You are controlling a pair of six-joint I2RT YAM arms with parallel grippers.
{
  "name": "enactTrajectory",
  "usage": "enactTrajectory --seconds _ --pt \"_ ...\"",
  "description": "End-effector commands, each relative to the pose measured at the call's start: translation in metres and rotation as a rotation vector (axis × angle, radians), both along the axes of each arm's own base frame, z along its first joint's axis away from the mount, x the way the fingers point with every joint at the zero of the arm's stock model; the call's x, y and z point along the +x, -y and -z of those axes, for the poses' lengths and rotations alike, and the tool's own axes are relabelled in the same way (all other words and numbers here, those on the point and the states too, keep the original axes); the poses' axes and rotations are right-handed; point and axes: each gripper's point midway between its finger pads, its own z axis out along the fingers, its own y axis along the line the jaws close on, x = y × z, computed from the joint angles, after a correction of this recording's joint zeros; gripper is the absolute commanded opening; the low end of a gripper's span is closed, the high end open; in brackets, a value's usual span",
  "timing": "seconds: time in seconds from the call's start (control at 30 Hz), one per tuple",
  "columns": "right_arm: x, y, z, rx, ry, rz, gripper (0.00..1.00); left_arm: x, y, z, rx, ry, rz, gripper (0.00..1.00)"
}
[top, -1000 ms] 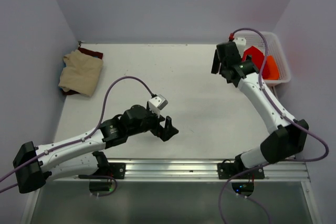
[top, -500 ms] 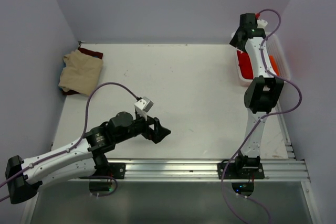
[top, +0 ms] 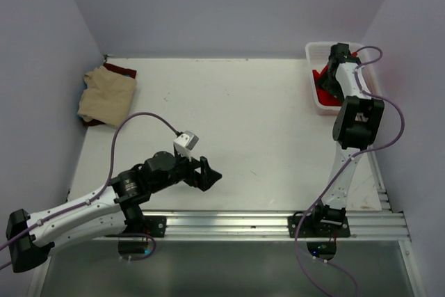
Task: Fold and stack the t-shirts
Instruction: Grab crumpled tshirt from bin with the right arm, then move the tshirt to the center of the board
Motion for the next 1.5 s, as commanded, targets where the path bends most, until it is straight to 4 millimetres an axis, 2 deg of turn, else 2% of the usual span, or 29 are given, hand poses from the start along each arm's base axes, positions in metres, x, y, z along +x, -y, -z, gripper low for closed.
enactTrajectory --seconds 0.0,0.07,0.1,0.13,0.17,0.27,0.37,0.47,0.5,0.57,0.6,0.7,0.73,0.77,0.83,0.87,0.93,0.97,1.0,1.03,1.07,1.1,1.17,1.2,1.27,1.33,1.37,1.4,1.47 --pt "0.017 -0.025 -0.009 0.130 0.080 -0.058 0.99 0.002 -0.001 0.002 -0.013 -0.013 -0.026 1.00" --pt "0.015 -0.033 0.000 0.175 0.061 -0.081 0.75 0.001 -0.002 0.002 -0.019 -0.015 -0.030 1.00" --pt "0.014 -0.040 0.000 0.208 0.071 -0.097 0.57 0.000 -0.003 0.002 -0.024 -0.014 -0.032 1.00" --pt "0.021 -0.042 -0.006 0.212 0.119 -0.107 0.33 0.000 -0.003 0.001 -0.030 -0.016 -0.034 1.00" --pt "0.016 -0.044 -0.012 0.219 0.142 -0.104 0.04 -0.001 -0.004 0.002 -0.031 -0.020 -0.037 1.00" --pt "0.024 -0.053 -0.033 0.250 0.242 -0.145 0.00 -0.002 -0.008 0.003 -0.040 -0.022 -0.045 1.00" --pt "0.022 -0.057 -0.082 0.245 0.351 -0.172 0.00 -0.004 -0.010 0.004 -0.048 -0.024 -0.047 1.00" --pt "0.017 -0.063 -0.114 0.247 0.440 -0.202 0.00 -0.004 -0.010 0.004 -0.057 -0.026 -0.049 1.00" --pt "0.016 -0.064 -0.153 0.225 0.550 -0.221 0.00 -0.004 -0.010 0.004 -0.057 -0.024 -0.048 1.00" --pt "0.007 -0.067 -0.176 0.219 0.610 -0.230 0.00 -0.004 -0.010 0.004 -0.059 -0.024 -0.047 1.00" --pt "0.001 -0.070 -0.211 0.202 0.703 -0.254 0.00 -0.004 -0.010 0.005 -0.057 -0.024 -0.047 1.00" --pt "-0.012 -0.078 -0.247 0.198 0.791 -0.299 0.00 -0.002 -0.010 0.004 -0.060 -0.017 -0.056 1.00" --pt "-0.023 -0.084 -0.272 0.197 0.858 -0.335 0.00 -0.001 -0.011 0.004 -0.062 -0.014 -0.064 1.00" --pt "-0.027 -0.098 -0.271 0.245 0.878 -0.391 0.00 0.002 -0.012 0.003 -0.063 -0.008 -0.080 1.00" --pt "-0.035 -0.117 -0.303 0.284 1.000 -0.495 0.00 0.006 -0.013 -0.002 -0.071 0.000 -0.103 1.00" --pt "-0.040 -0.149 -0.302 0.405 1.012 -0.646 0.00 0.012 -0.018 -0.005 -0.071 0.009 -0.148 1.00" --pt "-0.045 -0.183 -0.316 0.542 1.055 -0.796 0.00 0.019 -0.024 -0.007 -0.072 0.007 -0.211 1.00" --pt "-0.047 -0.204 -0.309 0.642 1.034 -0.886 0.00 0.025 -0.031 -0.008 -0.064 0.017 -0.266 1.00" --pt "-0.064 -0.242 -0.322 0.743 1.062 -1.078 0.00 0.028 -0.034 -0.013 -0.073 0.025 -0.286 1.00" --pt "-0.073 -0.260 -0.321 0.814 1.041 -1.148 0.00 0.031 -0.036 -0.017 -0.087 0.026 -0.313 1.00" --pt "-0.078 -0.276 -0.312 0.863 1.009 -1.209 0.00 0.035 -0.044 -0.022 -0.090 0.036 -0.358 1.00" --pt "-0.100 -0.310 -0.312 0.938 0.974 -1.347 0.00 0.037 -0.048 -0.025 -0.100 0.038 -0.384 1.00" --pt "-0.120 -0.338 -0.296 1.006 0.917 -1.465 0.00 0.042 -0.062 -0.035 -0.117 0.053 -0.458 1.00" --pt "-0.138 -0.361 -0.292 1.053 0.886 -1.546 0.00 0.043 -0.067 -0.037 -0.123 0.057 -0.482 1.00" --pt "-0.155 -0.379 -0.270 1.127 0.814 -1.577 0.00 0.045 -0.083 -0.046 -0.151 0.068 -0.549 1.00" --pt "-0.177 -0.402 -0.261 1.214 0.769 -1.632 0.00 0.044 -0.091 -0.050 -0.175 0.066 -0.586 1.00" --pt "-0.184 -0.407 -0.242 1.268 0.720 -1.613 0.00 0.044 -0.101 -0.053 -0.183 0.070 -0.618 1.00" --pt "-0.190 -0.419 -0.239 1.293 0.739 -1.658 0.00 0.044 -0.105 -0.053 -0.185 0.071 -0.631 1.00" --pt "-0.188 -0.421 -0.213 1.390 0.650 -1.522 0.00 0.042 -0.114 -0.054 -0.187 0.067 -0.663 1.00"
